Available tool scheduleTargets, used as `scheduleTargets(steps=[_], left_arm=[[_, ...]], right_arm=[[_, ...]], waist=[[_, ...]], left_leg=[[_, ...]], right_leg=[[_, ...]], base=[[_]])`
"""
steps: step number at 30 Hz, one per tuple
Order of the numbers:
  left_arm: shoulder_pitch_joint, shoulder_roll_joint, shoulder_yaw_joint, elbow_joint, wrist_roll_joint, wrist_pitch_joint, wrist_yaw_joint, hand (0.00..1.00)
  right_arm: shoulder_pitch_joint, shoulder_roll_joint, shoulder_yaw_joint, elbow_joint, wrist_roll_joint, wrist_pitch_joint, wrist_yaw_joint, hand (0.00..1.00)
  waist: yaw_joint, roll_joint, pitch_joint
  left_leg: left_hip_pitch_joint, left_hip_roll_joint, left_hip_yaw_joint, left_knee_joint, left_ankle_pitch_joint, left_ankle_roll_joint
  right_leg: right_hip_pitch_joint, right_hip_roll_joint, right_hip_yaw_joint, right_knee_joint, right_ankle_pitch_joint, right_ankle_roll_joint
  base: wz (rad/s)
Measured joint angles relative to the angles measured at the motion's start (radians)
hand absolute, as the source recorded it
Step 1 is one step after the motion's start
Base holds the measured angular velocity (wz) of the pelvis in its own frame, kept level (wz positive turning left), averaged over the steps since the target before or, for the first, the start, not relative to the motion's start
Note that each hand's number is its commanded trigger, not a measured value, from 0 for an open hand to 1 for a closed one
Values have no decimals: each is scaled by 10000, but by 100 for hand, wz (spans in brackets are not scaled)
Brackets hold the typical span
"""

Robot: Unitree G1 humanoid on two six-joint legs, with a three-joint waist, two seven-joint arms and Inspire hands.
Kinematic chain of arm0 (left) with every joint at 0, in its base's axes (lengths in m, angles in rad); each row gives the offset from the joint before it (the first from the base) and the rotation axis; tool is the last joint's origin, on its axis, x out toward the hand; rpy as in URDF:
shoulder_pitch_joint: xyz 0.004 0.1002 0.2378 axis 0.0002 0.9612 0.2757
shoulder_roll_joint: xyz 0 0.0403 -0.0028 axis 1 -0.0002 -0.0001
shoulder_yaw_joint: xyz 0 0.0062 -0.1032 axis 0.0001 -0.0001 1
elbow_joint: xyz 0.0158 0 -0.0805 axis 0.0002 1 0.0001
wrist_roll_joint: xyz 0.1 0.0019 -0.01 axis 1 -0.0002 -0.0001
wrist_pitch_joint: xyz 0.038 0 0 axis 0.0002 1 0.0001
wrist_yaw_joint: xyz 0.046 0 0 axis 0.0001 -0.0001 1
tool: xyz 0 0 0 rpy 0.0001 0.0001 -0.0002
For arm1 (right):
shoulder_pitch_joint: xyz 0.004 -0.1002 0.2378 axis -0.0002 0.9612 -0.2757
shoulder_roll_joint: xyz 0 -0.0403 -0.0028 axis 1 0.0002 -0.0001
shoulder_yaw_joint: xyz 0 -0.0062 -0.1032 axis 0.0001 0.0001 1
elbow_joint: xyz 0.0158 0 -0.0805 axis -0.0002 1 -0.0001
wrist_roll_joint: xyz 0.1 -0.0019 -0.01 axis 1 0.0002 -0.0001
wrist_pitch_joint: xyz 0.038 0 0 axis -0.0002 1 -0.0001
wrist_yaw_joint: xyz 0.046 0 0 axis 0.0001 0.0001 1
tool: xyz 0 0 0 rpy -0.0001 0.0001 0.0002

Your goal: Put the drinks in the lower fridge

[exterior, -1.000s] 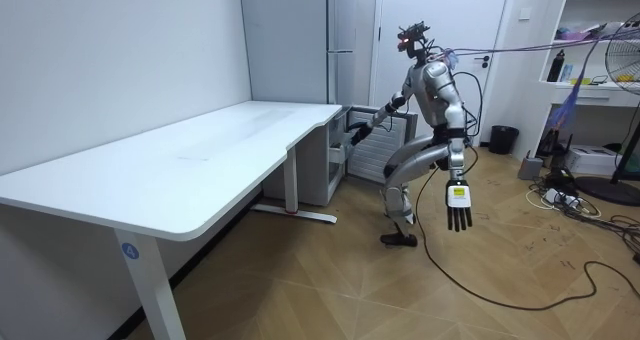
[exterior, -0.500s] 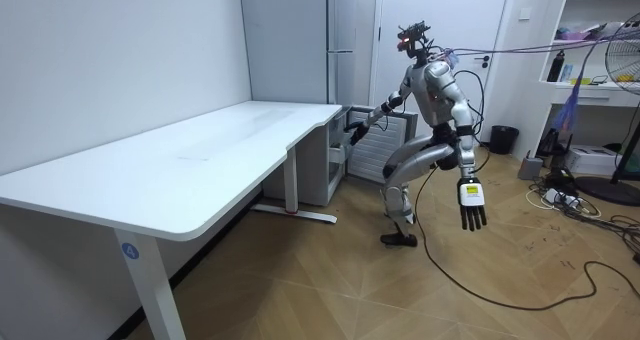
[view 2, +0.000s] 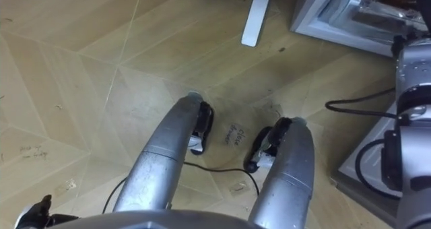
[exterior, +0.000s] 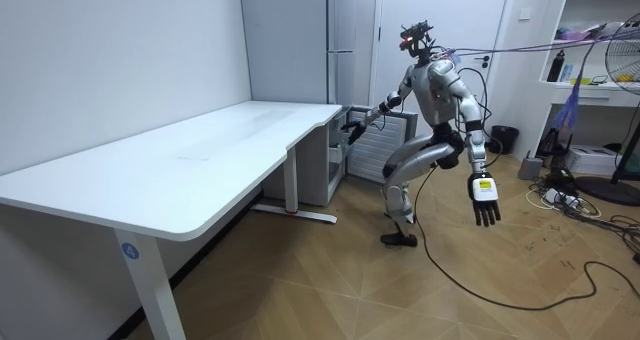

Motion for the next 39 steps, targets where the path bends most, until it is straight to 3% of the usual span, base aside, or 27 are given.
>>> scheduleTargets(steps=[10,18,39], left_arm=[[63,56,2,-95,3,-93,1,0],[65,148,-3,-101,8,-164,3,0],[69,374,-36,-280,3,-149,31,0]], right_arm=[[-455,0,-1,-198,147,-182,-158,0],[-635,-6,286,-620,145,-411,-168,0],[-635,-21,736,-757,133,-464,-167,0]], waist=[[-16,0,-1],[-17,0,-1],[-69,-38,19]], left_leg=[[41,6,-109,-133,47,-318],[196,46,-180,-278,8,-410],[517,-2,-368,-653,12,-422]], right_leg=[[64,20,-221,-10,-168,-266],[244,26,-349,-86,-296,-344],[747,17,-635,-546,-315,-231]], base=[[4],[1],[2]])
